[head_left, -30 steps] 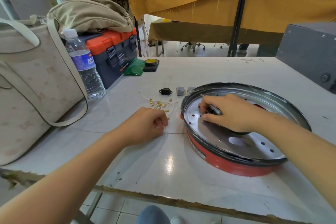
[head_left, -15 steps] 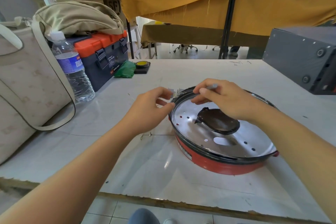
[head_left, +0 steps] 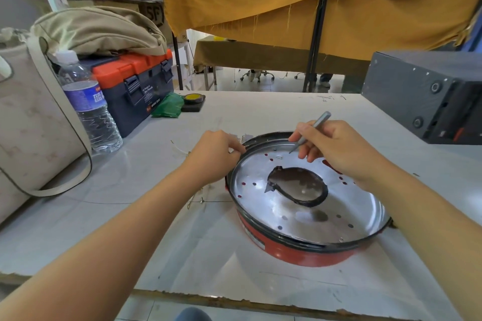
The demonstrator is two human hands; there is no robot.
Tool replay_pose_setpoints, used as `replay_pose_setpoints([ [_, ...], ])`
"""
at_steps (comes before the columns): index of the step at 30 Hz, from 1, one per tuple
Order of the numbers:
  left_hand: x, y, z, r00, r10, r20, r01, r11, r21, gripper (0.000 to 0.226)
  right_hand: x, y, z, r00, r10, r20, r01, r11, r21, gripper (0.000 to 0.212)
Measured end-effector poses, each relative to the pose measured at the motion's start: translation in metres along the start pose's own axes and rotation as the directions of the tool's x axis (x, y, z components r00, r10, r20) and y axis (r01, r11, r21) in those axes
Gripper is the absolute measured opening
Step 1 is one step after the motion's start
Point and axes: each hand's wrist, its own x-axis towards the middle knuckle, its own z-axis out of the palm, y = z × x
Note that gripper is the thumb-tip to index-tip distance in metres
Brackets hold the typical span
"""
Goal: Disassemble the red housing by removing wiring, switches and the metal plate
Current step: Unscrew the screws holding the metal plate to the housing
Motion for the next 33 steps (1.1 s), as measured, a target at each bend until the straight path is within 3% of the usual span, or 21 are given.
replay_pose_setpoints([
  [6,-0.01,-0.003,-0.009,1.0,-0.021,0.023,0.017,0.992,0.126,0.02,0.002,0.003,0.0,0.996,0.04,0.077,-0.038,0.999,-0.027,0.026],
  [9,-0.011,-0.005,-0.018,0.984,-0.024,0.179,0.004,0.994,0.11,0.014,0.005,0.001,0.002,0.994,0.05,0.097,-0.046,0.998,-0.045,0.024],
  [12,-0.007,-0.006,-0.03,0.937,-0.056,0.344,0.067,0.998,-0.021,0.01,0.009,-0.003,0.003,0.987,0.075,0.141,-0.066,0.995,-0.073,0.021],
  [17,0.013,-0.007,-0.018,0.975,0.009,0.22,0.009,0.996,-0.084,0.006,0.013,-0.008,0.006,0.982,0.058,0.178,-0.048,0.997,-0.057,0.019],
  [24,0.018,-0.007,-0.003,0.974,0.074,0.216,-0.044,0.989,-0.139,0.028,0.015,-0.009,0.008,0.976,0.049,0.211,-0.029,0.995,-0.099,0.018],
  [29,0.015,-0.01,-0.004,0.982,0.026,0.188,0.006,0.986,-0.168,0.028,0.02,-0.017,0.009,0.963,0.054,0.265,-0.031,0.995,-0.091,0.019],
  [33,0.01,-0.014,-0.009,0.953,-0.028,0.3,0.126,0.941,-0.313,0.02,0.025,-0.026,0.017,0.945,0.059,0.322,-0.054,0.998,-0.023,0.02],
])
